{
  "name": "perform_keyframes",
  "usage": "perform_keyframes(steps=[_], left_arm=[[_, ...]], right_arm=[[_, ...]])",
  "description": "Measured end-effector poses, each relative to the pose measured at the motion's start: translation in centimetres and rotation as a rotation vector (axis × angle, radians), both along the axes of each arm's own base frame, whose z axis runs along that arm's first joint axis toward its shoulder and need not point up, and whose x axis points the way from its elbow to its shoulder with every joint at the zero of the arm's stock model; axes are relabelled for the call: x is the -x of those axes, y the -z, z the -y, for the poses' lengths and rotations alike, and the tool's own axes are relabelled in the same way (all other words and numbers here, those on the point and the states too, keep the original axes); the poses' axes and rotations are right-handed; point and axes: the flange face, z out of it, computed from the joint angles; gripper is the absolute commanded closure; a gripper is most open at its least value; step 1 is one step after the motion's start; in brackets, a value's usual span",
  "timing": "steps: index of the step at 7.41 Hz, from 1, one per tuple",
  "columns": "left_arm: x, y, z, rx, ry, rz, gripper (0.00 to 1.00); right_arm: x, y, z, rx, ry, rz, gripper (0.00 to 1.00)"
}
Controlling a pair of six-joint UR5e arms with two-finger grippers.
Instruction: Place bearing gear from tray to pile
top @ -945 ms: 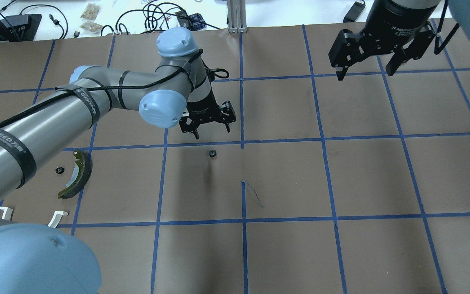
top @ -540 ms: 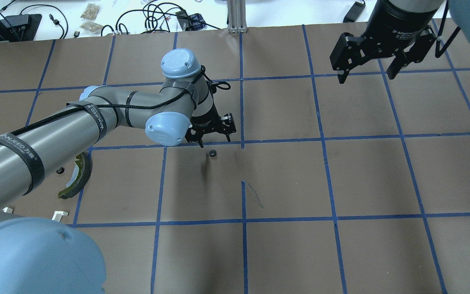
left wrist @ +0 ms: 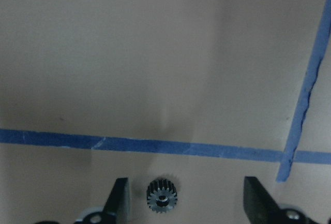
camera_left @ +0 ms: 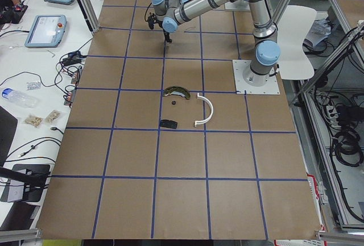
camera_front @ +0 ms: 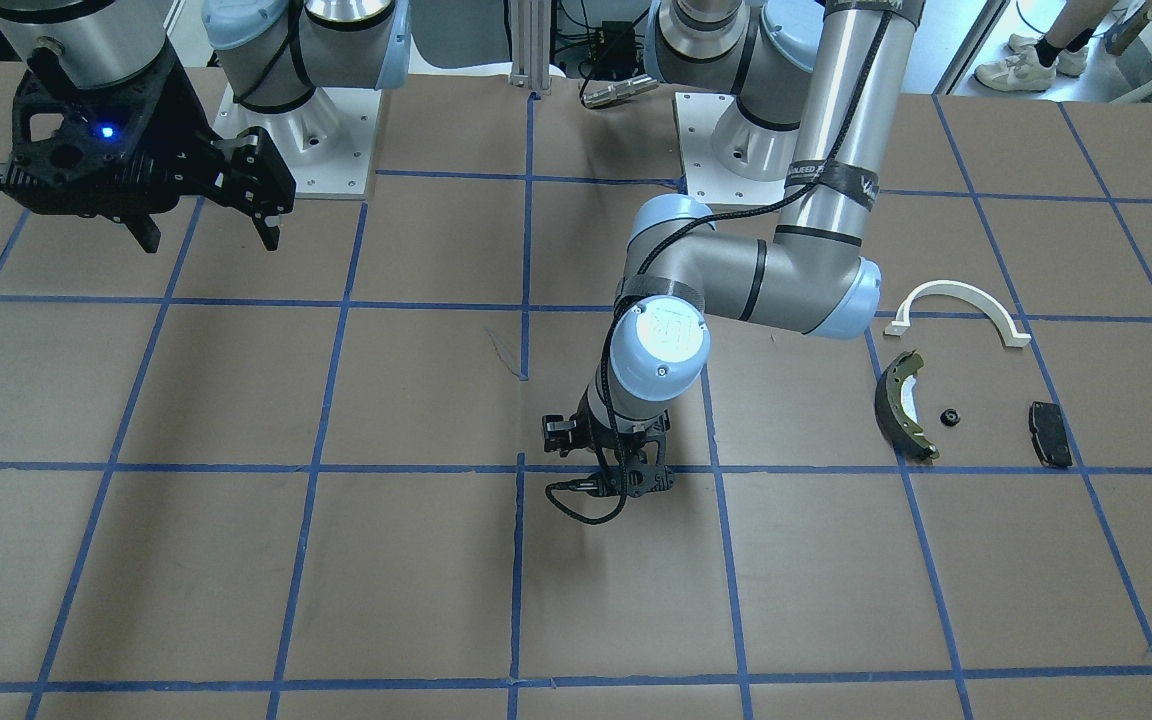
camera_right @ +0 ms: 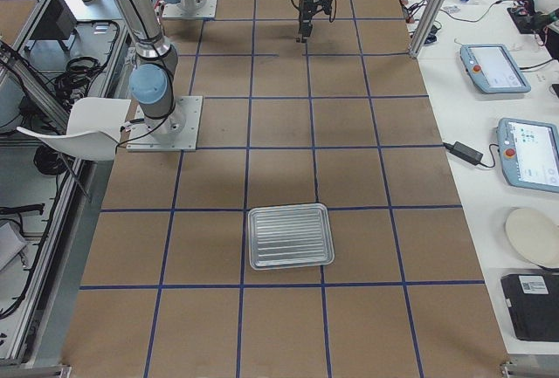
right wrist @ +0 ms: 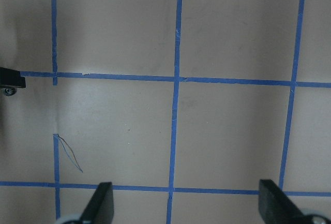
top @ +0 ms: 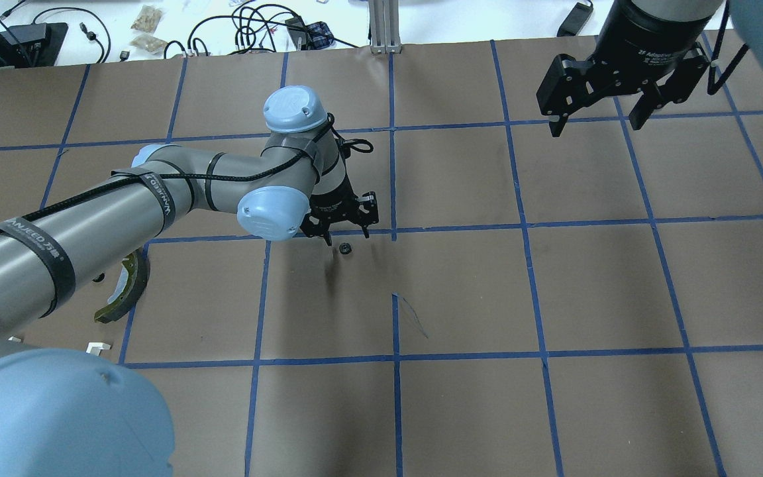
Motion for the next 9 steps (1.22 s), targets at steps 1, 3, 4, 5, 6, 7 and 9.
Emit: perform_keyframes(steps=[1,3,4,5,6,7,9], left_arm=[[-0.01,0.25,-0.03,-0.005,0.0,0.001,0.33],[-0.03,0.61,-0.13,-0.019,-0.001,0.005,0.35],[-0.04,0.68,-0.19,-0.025,-0.001,0.006,0.38],[-0.05,0.79,-0.23,-0.031,-0.001,0.007,0.4],[-0.06,0.9,-0.27,-0.035,-0.001,0.009,0.44],[-0.08,0.95,-0.31,-0.039,-0.001,0.01,0.63],[-0.09,1.05,-0.35,-0.045,-0.001,0.012,1.0]], right_arm=[[0.05,0.06,0.01,-0.002,-0.001,-0.001,0.0],[0.06,0.2,0.0,-0.005,-0.003,0.0,0.0],[0.09,0.2,0.0,-0.005,-0.003,0.0,0.0],[0.12,0.24,0.0,-0.006,-0.002,-0.001,0.0],[0.14,0.25,0.01,-0.006,-0.002,-0.002,0.0],[0.13,0.25,0.01,-0.006,-0.002,-0.001,0.0],[0.08,0.28,-0.01,-0.007,-0.003,0.0,0.0]])
